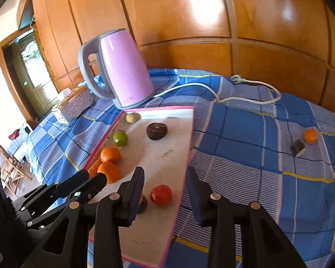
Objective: Organize fruits
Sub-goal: 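Withdraw both tools from the tray toward the remaining items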
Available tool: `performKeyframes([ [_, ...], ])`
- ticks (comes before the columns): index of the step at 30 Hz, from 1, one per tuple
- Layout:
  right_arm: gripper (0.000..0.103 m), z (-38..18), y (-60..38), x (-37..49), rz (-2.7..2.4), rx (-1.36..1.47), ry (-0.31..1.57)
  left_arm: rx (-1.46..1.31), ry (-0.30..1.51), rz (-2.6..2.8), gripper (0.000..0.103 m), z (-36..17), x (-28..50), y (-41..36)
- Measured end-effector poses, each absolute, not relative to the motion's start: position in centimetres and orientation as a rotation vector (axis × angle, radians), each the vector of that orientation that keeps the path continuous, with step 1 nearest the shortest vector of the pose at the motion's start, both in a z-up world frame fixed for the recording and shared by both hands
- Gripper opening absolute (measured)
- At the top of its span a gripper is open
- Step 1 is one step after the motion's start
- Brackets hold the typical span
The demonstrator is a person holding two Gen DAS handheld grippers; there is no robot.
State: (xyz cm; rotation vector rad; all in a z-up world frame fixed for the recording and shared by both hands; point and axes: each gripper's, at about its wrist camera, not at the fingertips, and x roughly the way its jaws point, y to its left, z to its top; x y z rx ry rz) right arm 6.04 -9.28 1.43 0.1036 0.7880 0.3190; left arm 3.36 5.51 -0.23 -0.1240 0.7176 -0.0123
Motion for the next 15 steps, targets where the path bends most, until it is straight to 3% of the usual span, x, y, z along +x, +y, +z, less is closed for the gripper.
performKeyframes([
  [15, 0.039, 1.1, -14.8, 4.9, 0.187, 0.159, 0.764, -0.040, 0.717, -0.100, 0.030, 0.4, 2.8, 0.8],
])
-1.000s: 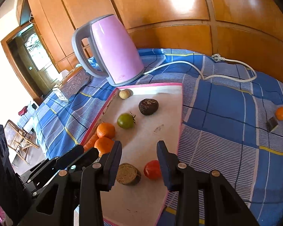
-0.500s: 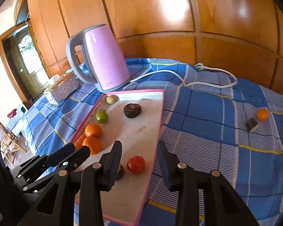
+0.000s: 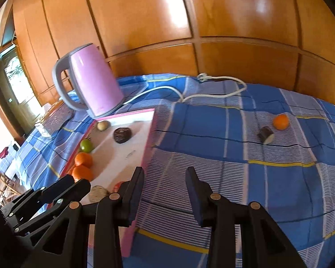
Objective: Organize fruits
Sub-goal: 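Withdraw both tools from the tray toward the remaining items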
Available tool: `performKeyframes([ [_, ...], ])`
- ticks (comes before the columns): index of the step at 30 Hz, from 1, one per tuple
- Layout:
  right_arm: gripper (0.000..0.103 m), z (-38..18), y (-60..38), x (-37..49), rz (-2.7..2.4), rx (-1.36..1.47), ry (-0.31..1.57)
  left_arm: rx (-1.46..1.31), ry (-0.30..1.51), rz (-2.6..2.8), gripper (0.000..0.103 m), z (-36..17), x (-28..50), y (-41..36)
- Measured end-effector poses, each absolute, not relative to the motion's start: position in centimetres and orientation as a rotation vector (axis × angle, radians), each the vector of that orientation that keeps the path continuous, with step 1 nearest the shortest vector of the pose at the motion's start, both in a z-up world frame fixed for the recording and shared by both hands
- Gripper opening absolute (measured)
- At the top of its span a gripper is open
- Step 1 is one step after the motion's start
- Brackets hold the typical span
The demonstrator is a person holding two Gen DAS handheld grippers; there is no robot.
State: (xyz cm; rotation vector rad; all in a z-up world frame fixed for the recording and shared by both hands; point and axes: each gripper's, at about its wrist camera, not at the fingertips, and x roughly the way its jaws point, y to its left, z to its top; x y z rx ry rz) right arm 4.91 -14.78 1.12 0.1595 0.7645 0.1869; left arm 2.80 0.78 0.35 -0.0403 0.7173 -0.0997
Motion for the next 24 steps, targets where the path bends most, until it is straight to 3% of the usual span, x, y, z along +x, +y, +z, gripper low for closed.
performKeyframes([
  [24, 0.039, -0.5, -23.9, 3.5, -0.035, 0.235, 0.774, 0.052, 0.749, -0.240, 0.031, 0.0, 4.7, -6.9],
])
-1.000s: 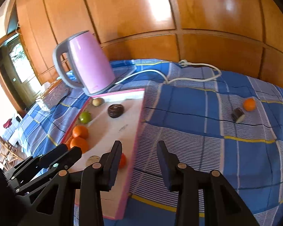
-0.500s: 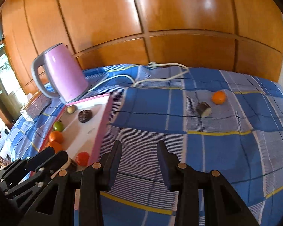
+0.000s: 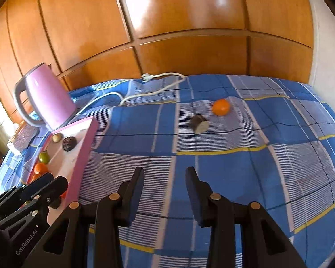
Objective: Organize fruits
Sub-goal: 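Withdraw both tools from the tray toward the remaining items, then move the left tool to the brown cut slice and close around it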
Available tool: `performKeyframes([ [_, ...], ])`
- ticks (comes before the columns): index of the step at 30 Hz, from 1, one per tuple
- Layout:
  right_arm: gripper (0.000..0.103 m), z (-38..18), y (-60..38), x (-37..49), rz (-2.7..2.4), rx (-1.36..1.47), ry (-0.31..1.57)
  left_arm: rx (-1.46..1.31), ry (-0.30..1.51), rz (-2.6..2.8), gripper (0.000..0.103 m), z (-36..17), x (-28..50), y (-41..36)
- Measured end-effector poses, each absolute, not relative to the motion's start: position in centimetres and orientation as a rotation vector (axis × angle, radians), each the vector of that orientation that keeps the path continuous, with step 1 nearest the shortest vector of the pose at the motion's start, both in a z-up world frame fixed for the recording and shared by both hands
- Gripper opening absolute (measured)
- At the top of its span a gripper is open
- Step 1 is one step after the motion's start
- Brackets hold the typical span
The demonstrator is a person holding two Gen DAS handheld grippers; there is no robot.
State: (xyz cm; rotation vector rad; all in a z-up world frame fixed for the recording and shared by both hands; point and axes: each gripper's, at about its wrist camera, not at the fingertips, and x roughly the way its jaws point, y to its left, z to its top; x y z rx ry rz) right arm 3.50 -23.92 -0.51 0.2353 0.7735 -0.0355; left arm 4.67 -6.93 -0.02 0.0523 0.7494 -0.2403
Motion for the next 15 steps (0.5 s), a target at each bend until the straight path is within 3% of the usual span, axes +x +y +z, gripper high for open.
performKeyframes([
  [15, 0.039, -2.2, -28.8, 4.6, -0.129, 0.281, 0.804, 0.096, 0.790, -0.342, 0.031, -1.6, 7.6, -13.3],
])
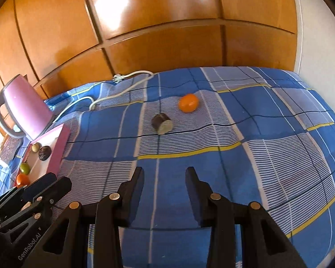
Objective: Organize fruits
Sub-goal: 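Move the left tool to the brown cut slice and close around it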
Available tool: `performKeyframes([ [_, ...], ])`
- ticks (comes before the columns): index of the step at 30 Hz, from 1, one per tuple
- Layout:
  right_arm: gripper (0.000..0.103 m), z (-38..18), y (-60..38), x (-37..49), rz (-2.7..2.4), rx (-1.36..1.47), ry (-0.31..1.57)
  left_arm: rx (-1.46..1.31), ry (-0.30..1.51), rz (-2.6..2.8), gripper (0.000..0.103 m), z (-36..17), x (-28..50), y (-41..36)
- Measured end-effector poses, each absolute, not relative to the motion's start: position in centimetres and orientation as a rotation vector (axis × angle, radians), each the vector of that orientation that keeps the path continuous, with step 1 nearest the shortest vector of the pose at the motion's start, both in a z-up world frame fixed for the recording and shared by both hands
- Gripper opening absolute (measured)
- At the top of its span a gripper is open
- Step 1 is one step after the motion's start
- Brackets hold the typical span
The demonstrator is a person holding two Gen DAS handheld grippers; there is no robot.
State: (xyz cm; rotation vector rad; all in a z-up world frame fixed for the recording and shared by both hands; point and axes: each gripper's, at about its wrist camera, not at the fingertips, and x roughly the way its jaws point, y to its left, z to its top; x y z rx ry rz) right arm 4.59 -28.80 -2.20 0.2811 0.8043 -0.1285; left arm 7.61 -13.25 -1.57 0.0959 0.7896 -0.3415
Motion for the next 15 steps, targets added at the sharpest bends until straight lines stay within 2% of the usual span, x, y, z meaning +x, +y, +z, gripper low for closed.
performKeyframes([
  [15, 0.039, -3.5, -32.6, 6.7, -0.171, 0.299, 0.826, 0.122, 0.817, -0.367, 0.031, -2.8, 10.5, -17.3],
])
